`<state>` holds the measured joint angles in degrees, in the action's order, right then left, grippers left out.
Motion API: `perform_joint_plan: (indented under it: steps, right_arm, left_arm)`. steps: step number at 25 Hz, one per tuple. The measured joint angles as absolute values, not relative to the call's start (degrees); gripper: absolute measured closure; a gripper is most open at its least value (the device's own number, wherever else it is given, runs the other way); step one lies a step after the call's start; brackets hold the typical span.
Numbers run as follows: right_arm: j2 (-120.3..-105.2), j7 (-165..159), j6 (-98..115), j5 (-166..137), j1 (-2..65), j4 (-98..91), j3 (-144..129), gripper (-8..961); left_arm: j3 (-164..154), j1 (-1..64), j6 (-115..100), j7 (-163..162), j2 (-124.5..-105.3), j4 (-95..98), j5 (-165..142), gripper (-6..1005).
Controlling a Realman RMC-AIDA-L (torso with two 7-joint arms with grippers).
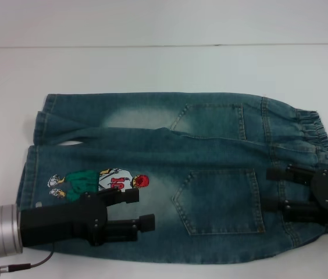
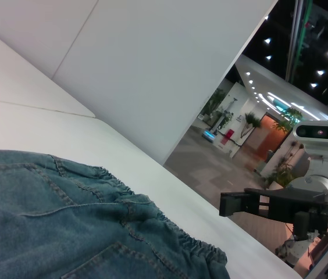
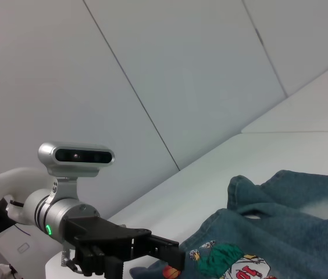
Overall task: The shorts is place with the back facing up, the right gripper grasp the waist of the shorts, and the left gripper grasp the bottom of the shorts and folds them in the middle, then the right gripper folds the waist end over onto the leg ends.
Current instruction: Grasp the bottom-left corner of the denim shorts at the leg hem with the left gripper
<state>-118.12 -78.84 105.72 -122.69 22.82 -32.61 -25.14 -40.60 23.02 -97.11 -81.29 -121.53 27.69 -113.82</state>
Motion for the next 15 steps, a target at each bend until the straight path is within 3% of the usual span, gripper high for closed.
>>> perform_joint_plan:
  steps: [15]
  right_arm:
    - [-118.20, -78.68, 105.55, -122.69, 22.76, -32.61, -25.01, 28]
  left_arm:
    - [-40.18, 23.09, -96.11, -83.27, -121.64, 27.70, -113.80, 80]
